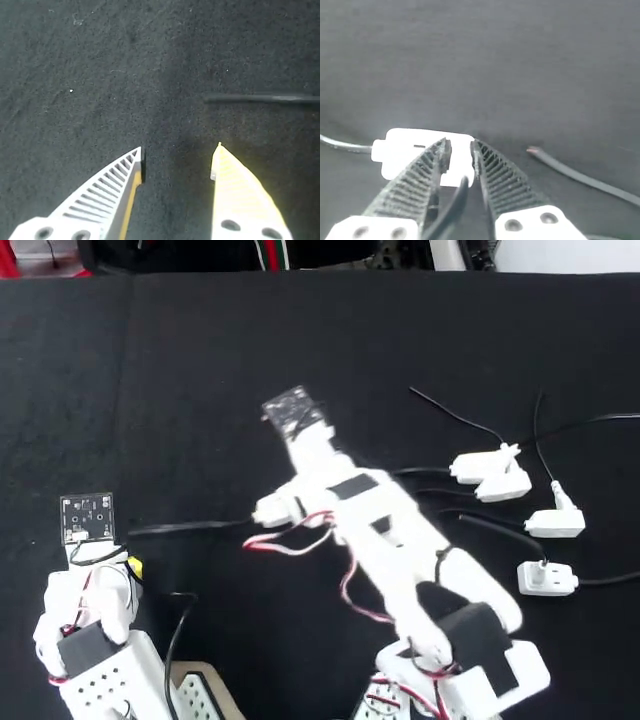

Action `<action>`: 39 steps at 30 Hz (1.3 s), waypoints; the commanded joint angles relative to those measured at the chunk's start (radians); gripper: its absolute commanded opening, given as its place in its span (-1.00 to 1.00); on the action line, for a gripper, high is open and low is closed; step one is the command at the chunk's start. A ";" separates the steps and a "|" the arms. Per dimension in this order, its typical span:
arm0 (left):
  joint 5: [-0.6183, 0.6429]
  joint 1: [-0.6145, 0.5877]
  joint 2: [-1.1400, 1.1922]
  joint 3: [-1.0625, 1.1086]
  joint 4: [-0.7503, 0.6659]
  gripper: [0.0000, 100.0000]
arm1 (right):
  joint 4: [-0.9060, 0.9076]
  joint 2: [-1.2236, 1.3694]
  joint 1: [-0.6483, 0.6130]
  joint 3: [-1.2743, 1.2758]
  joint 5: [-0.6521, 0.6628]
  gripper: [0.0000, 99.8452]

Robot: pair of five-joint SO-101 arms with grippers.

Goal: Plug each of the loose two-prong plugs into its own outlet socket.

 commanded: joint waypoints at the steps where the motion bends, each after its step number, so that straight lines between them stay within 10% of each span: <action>1: 0.000 -0.008 -0.003 -0.002 -0.017 -0.55 | 0.020 0.005 0.213 0.005 0.118 -0.95; 13: 0.000 -0.001 -0.003 0.005 -0.017 -0.55 | 0.017 0.015 0.787 -0.070 0.529 -0.94; 22: 0.000 0.001 -0.003 0.005 -0.017 -0.55 | 0.077 0.005 0.793 -0.090 0.434 -0.49; 30: 0.008 0.124 -0.003 0.005 -0.009 -0.55 | 0.535 -0.108 0.666 -0.265 0.422 -0.23; 39: 0.006 0.203 -0.003 0.021 -0.015 -0.81 | 0.764 -0.734 0.654 -0.266 0.338 -0.98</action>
